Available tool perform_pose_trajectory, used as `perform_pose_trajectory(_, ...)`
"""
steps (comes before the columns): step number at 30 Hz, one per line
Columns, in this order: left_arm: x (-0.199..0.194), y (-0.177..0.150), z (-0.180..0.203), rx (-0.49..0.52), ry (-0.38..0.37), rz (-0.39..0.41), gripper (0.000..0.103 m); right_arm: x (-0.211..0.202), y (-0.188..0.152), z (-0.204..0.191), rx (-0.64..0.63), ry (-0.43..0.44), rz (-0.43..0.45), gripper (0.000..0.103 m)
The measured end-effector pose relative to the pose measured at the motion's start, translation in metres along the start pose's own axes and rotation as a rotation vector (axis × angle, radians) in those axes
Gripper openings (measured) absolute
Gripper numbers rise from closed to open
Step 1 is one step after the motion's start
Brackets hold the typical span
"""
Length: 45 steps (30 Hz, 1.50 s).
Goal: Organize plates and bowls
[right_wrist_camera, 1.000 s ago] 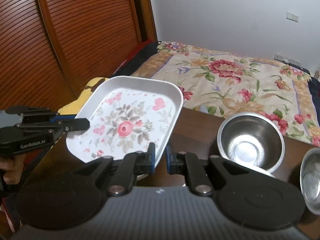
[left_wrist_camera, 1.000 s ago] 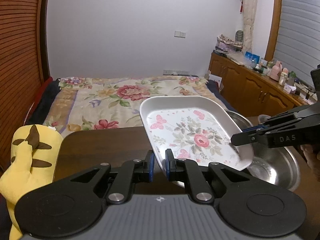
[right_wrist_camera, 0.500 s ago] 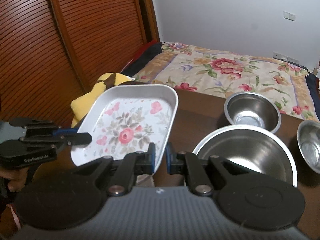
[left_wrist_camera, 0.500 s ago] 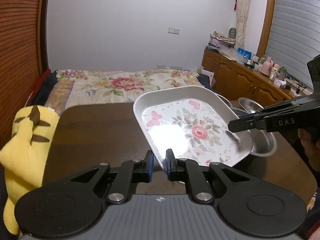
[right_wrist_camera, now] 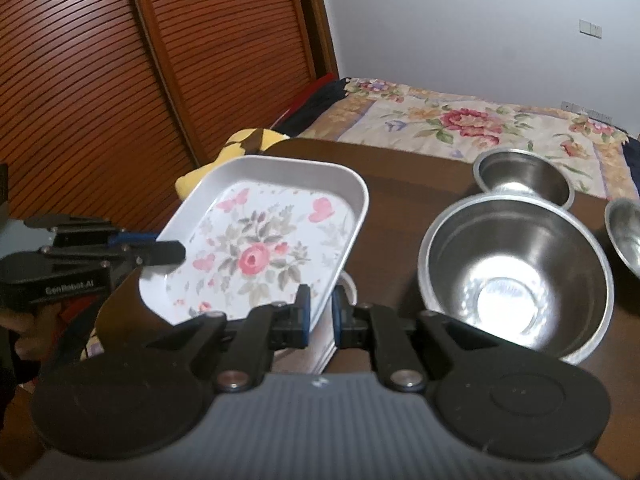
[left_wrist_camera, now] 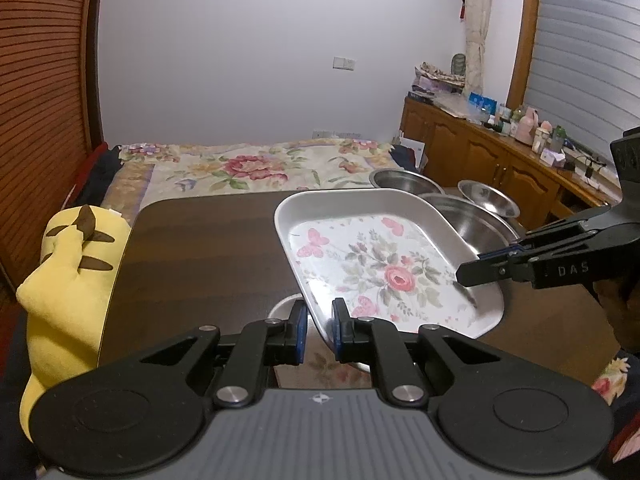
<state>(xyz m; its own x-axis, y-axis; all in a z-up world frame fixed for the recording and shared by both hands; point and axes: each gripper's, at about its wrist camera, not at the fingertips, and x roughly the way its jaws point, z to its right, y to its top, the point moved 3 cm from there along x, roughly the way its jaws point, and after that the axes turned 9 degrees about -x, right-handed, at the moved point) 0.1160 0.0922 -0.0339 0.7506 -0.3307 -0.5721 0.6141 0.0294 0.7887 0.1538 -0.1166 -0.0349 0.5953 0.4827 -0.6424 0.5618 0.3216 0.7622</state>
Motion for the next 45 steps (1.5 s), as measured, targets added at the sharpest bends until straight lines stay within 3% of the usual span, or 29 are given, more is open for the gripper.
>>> perform_pose_trajectory(11,-0.004,-0.024,0.003,0.022,0.023,-0.039,0.013,0.001,-0.031,-0.011,0.031,0.024,-0.002,0.013)
perform_pose_trajectory(20,0.007,-0.045,-0.001,0.001,0.023,-0.073,0.013,0.004,-0.043,-0.014,0.019,-0.016,0.019,0.013)
perform_pose_trajectory(31,0.014,-0.049,-0.008,-0.004,0.042,-0.074,0.013,0.008,-0.055,-0.026,0.004,-0.097,0.118,0.013)
perform_pose_trajectory(45,0.022,-0.052,-0.008,0.004,0.071,-0.072,0.013,0.015,-0.061,-0.034,0.003,-0.137,0.13,0.014)
